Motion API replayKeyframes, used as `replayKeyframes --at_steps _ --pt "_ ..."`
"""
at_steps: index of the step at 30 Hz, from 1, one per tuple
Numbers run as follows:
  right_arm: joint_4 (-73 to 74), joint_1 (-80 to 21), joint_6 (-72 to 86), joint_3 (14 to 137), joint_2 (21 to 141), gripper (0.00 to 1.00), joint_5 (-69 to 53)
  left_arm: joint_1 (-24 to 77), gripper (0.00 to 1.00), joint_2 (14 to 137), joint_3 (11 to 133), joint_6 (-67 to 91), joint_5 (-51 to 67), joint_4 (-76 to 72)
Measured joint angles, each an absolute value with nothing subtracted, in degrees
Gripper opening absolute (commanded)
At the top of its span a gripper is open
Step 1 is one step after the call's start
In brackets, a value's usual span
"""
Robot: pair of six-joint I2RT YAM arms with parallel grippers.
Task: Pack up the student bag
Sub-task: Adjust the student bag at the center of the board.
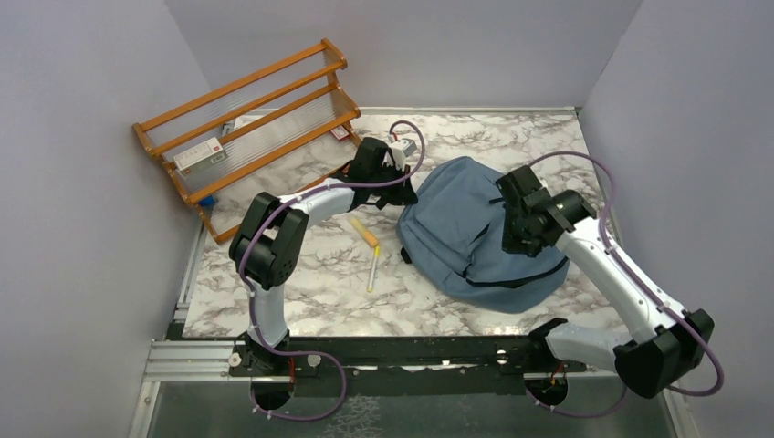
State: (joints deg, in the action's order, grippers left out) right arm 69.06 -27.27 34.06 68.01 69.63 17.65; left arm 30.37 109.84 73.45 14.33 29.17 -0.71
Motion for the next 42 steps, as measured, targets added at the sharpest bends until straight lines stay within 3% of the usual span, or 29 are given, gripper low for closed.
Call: replayKeyframes --at_steps 7,12,22,24,26,28,32,42 --pt "62.13 -27.27 36.32 57.45 60.16 0.08 8.12 30.35 0.00 112.46 77.93 16.01 28.91 0.58" --pt "59.22 -27.27 38.15 55.07 54.72 0.17 6.76 30.26 0.00 120.29 90.41 15.99 27.27 4.38" --pt "58.33 -27.27 40.12 51.57 49.63 0.20 7.68 28.25 0.00 131.39 109.82 15.33 26.13 11.92" --pt "58.19 -27.27 40.75 51.09 48.90 0.26 7.66 27.44 0.10 132.60 112.18 15.33 26.17 12.86" --pt "57.76 -27.27 41.52 50.85 48.01 0.31 7.66 26.46 0.26 132.99 113.12 15.38 26.24 13.06" --pt "56.71 -27.27 42.15 50.50 47.09 0.34 7.66 25.41 0.38 132.94 113.23 15.49 26.33 12.95" --pt "54.41 -27.27 42.68 49.71 46.24 0.37 7.68 23.53 0.47 130.43 110.00 16.58 26.41 11.20" --pt "51.53 -27.27 41.47 49.67 50.28 0.44 11.35 25.04 0.56 103.31 76.40 26.17 24.67 -0.36"
